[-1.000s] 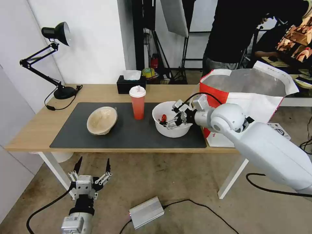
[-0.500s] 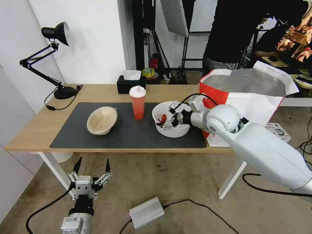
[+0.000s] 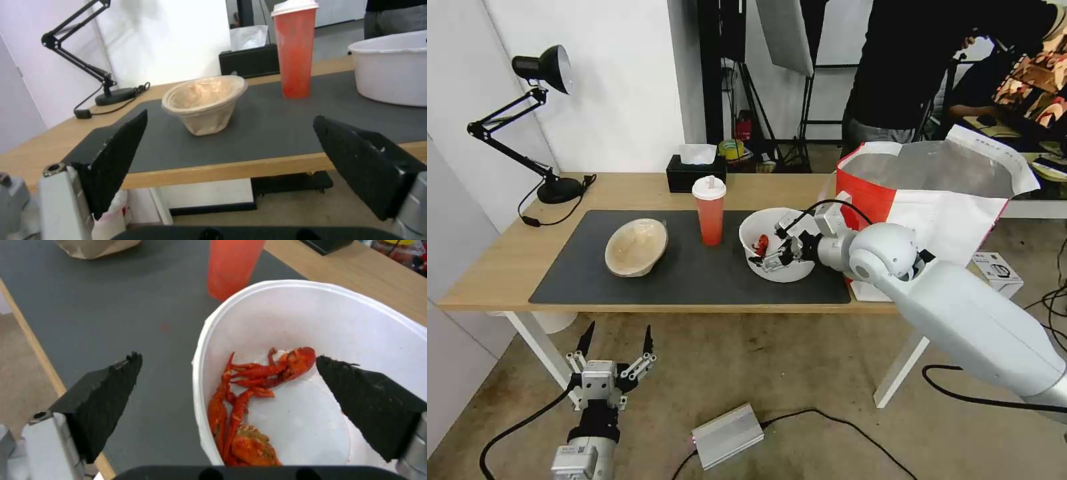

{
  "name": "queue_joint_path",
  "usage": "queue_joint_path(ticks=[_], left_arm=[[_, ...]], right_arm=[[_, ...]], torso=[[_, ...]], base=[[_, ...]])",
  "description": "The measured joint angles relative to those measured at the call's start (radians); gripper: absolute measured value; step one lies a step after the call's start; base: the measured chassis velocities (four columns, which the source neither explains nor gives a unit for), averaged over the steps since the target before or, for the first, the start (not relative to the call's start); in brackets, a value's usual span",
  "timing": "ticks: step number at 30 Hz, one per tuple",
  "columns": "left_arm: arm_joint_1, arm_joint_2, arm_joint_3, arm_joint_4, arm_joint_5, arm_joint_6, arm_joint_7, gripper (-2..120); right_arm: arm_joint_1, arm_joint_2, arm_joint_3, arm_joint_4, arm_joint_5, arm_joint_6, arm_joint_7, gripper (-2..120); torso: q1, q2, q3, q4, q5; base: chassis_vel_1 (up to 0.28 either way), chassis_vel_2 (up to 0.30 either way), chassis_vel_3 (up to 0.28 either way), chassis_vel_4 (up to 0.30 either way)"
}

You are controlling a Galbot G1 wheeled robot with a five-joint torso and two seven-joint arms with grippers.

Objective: Pick up the trash from the table and place it into the takeout bag.

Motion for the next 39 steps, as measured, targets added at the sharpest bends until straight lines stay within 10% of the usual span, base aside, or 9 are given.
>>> queue_joint_path(ticks=[39], left_arm=[[-0.004,0.000,-0.005,0.007,-0.006,0.000,0.000,100]], right_arm=[[-0.012,0.057,-0.007,-0.079,-0.004,0.000,0.012,100]], torso=[[0.000,0.000,0.000,-0.0001,0.0000]], base=[[0.000,0.000,0.000,0.000]])
